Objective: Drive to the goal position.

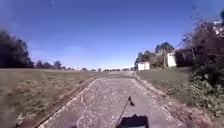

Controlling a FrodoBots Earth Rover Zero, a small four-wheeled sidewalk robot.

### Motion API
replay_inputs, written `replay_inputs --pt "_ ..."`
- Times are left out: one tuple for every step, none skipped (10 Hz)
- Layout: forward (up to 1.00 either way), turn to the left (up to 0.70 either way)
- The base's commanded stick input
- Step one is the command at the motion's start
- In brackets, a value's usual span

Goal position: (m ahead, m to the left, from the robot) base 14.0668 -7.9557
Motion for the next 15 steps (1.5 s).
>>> replay_inputs --pt "1.0 0.0" --pt "1.0 0.0" --pt "1.0 0.0" --pt "1.0 0.0" --pt "1.0 0.0" --pt "1.0 0.0" --pt "1.0 0.0" --pt "1.0 0.0" --pt "1.0 0.0" --pt "1.0 0.0" --pt "1.0 0.0" --pt "1.0 0.0" --pt "1.0 0.0" --pt "1.0 0.0" --pt "1.0 0.0"
